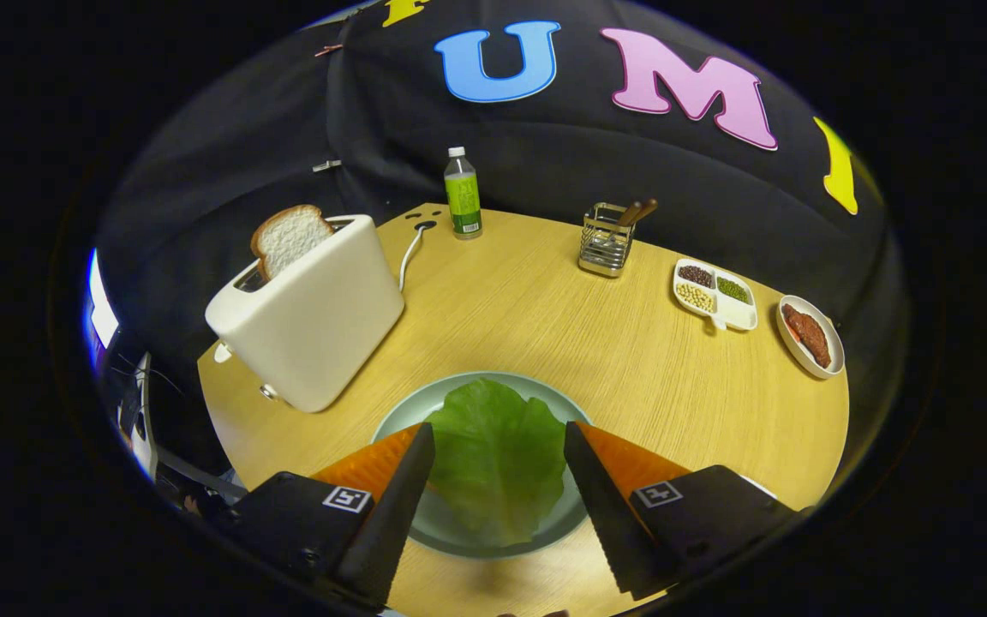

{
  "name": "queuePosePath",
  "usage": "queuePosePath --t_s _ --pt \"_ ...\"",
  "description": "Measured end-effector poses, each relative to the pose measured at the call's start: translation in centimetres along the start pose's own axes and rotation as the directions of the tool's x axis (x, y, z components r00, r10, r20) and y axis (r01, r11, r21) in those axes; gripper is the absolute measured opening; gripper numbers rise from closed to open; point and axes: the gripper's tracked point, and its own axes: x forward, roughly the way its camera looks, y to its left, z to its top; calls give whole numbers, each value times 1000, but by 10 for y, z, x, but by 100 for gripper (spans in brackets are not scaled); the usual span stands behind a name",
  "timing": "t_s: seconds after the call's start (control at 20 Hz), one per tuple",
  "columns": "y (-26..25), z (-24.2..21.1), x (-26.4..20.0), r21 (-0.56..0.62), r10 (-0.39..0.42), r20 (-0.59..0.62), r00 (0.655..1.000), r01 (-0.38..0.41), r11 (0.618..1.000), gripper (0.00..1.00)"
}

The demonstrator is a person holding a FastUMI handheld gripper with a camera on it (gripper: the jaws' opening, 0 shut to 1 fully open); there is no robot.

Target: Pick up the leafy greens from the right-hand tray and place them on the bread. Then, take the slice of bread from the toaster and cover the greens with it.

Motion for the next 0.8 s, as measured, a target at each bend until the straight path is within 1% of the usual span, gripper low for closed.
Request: queuePosePath --t_s 0.1,0.3,0.5,0.65,0.8 --pt "8 20 -11 17 12 42 999 -13 1000 95" --pt "29 78 -35 -25 9 150 989 -5 1000 95" --pt "78 143 -55 -83 69 247 967 -49 995 95" --pt "117 173 -55 -135 106 273 956 -71 988 95" --pt "159 183 -45 -134 147 261 954 -115 984 95"
